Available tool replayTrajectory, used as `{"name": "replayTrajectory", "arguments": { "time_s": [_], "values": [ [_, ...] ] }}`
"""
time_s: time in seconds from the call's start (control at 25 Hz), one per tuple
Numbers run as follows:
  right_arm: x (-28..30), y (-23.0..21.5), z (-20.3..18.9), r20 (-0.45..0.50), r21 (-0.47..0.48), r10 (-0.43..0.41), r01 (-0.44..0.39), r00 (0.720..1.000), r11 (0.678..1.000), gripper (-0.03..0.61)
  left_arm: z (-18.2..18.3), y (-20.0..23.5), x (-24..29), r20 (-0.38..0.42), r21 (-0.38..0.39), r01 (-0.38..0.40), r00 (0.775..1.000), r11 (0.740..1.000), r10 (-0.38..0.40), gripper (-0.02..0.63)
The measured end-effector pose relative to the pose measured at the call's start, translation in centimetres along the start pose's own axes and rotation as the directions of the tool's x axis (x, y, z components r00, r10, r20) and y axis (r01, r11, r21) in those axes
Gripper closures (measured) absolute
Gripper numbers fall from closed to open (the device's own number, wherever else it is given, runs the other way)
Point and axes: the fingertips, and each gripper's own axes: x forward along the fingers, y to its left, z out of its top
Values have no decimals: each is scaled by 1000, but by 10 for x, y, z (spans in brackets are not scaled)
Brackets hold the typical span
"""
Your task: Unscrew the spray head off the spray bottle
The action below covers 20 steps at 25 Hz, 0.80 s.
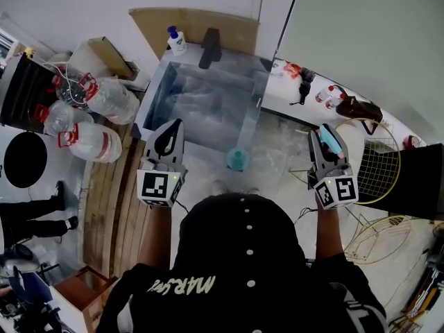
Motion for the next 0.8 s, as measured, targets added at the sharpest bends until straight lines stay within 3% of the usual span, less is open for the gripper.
{"name": "replayTrajectory", "arguments": {
  "time_s": [0.2, 0.8],
  "values": [
    [1, 2, 2, -15, -65, -2, 1, 1000, 998, 417, 0, -5, 0, -1, 10, 6, 1000, 1000, -6, 589],
    [3, 10, 4, -12, -60, 25, -25, 1000, 998, 417, -2, -8, -2, -10, 2, -11, 1000, 1000, 11, 589]
  ]
}}
